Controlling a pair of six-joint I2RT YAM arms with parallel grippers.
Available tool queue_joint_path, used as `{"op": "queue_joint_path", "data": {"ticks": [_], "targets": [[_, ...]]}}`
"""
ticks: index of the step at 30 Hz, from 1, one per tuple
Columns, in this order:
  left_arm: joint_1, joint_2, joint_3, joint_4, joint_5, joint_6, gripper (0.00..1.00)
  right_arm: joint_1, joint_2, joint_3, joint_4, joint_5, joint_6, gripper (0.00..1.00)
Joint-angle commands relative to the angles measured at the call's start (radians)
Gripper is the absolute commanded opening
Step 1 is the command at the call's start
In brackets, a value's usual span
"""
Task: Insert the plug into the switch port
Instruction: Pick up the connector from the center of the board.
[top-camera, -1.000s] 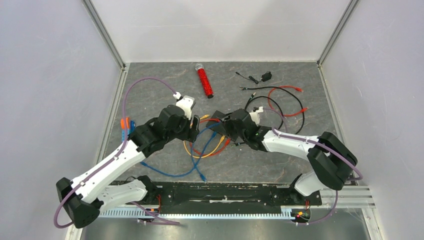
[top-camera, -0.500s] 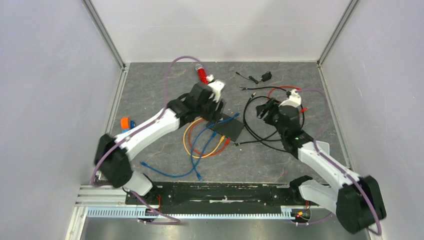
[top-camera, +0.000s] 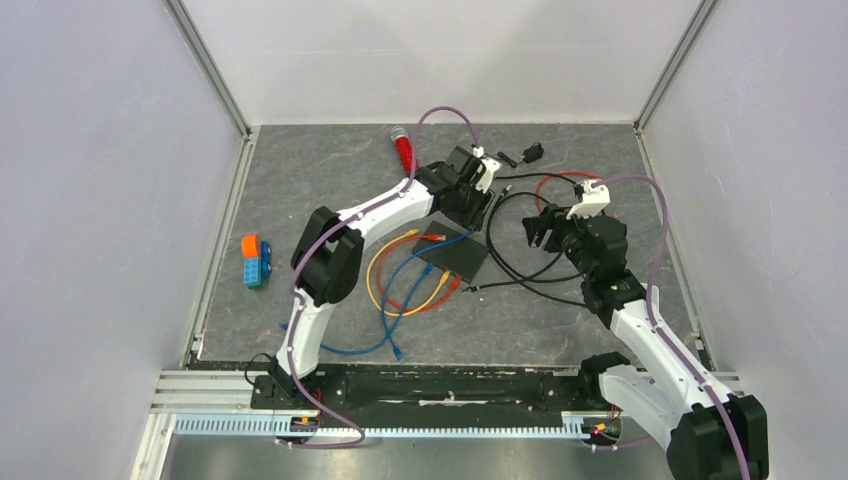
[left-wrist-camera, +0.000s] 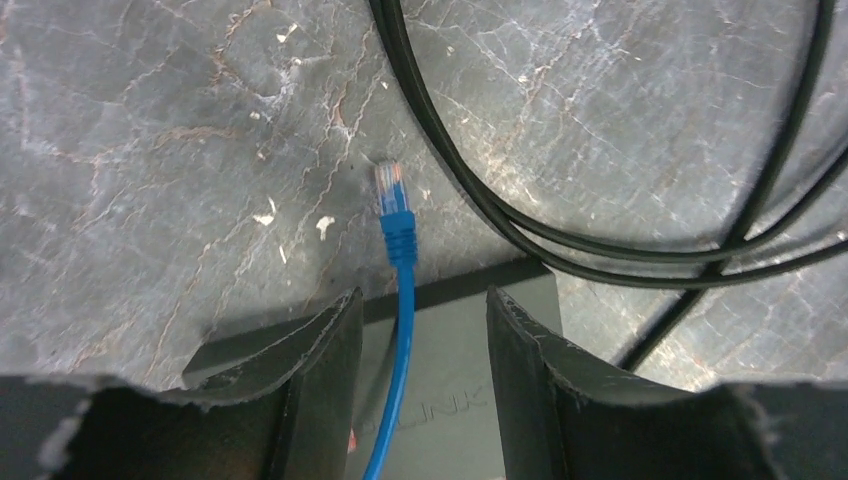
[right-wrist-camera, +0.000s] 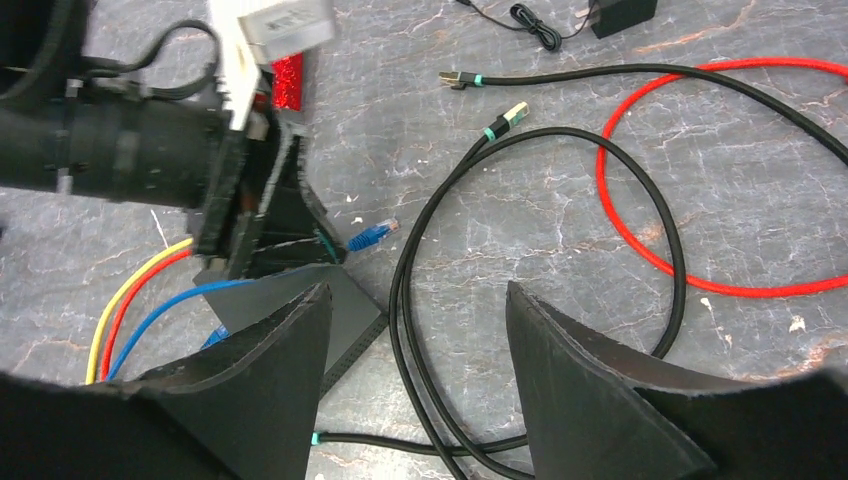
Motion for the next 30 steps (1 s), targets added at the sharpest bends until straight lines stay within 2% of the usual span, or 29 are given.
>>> {"op": "queue_joint_path", "data": {"ticks": [1,7,30], "targets": [[0.002,0.071,0.114,-0.055,0.033,0.066,0.53,-0.008,-0.024,-0.001,0.003,-0.055,-0.040,0.66],[0.002,0.147,0.189,-0.083,0.017,0.066,0.47,-0.008,-0.024,0.012,0.004,-0.065,-0.036,0.65],[0.030,0.222,0.234,-0.103,0.102,0.015,0.36,-0.008,-0.045,-0.003,0.008,-0.039,-0.044,0.64]]}}
